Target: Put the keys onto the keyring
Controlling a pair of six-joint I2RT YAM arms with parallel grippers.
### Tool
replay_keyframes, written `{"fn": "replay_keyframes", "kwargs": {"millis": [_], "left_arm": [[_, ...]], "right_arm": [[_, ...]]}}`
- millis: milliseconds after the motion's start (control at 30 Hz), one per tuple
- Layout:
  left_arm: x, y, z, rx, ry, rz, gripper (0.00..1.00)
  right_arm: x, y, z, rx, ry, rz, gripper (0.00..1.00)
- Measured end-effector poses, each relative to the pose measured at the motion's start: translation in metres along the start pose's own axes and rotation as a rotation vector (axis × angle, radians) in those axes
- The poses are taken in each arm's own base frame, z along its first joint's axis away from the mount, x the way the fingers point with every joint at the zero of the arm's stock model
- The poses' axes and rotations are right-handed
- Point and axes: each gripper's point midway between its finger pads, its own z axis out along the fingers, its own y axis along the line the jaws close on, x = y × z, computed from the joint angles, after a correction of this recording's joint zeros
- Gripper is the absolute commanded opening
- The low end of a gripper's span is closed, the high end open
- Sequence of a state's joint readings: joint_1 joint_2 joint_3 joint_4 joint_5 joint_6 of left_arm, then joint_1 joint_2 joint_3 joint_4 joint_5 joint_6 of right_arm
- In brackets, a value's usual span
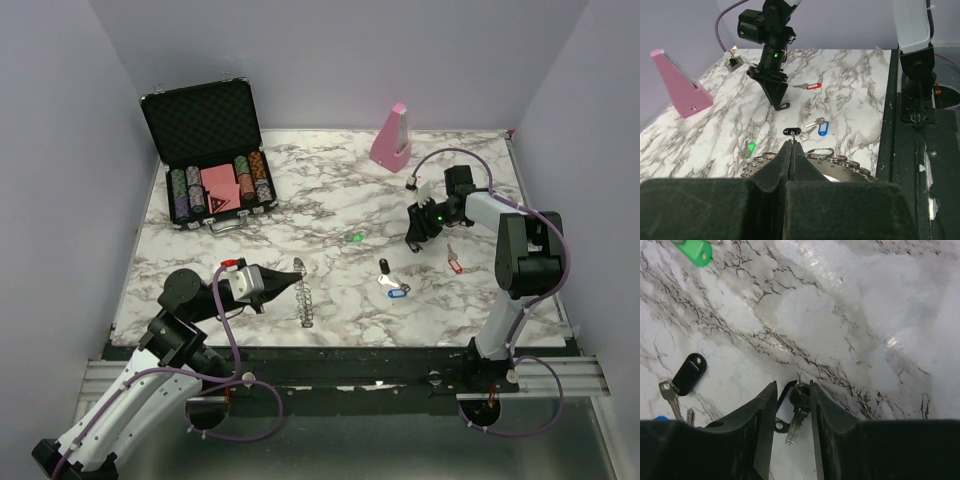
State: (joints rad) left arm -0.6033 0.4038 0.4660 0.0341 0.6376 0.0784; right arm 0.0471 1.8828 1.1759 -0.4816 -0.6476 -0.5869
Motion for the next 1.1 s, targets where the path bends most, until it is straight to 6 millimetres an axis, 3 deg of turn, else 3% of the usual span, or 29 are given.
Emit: {"fn": "replay_keyframes", "kwargs": {"millis": [867,1100], "left_arm": [[0.0005,0.0,0.0002,0.001,0.001,-0.001,0.0],[0.0007,0.0,0.0003,0.002,0.002,-0.001,0.0]], "right_arm": [[-0.0001,-0.0044,0.0013,0.015,0.004,0.0,0.18],[-0.0032,-0.007,0.0021,0.017,0.0,-0.004,0.19]]}}
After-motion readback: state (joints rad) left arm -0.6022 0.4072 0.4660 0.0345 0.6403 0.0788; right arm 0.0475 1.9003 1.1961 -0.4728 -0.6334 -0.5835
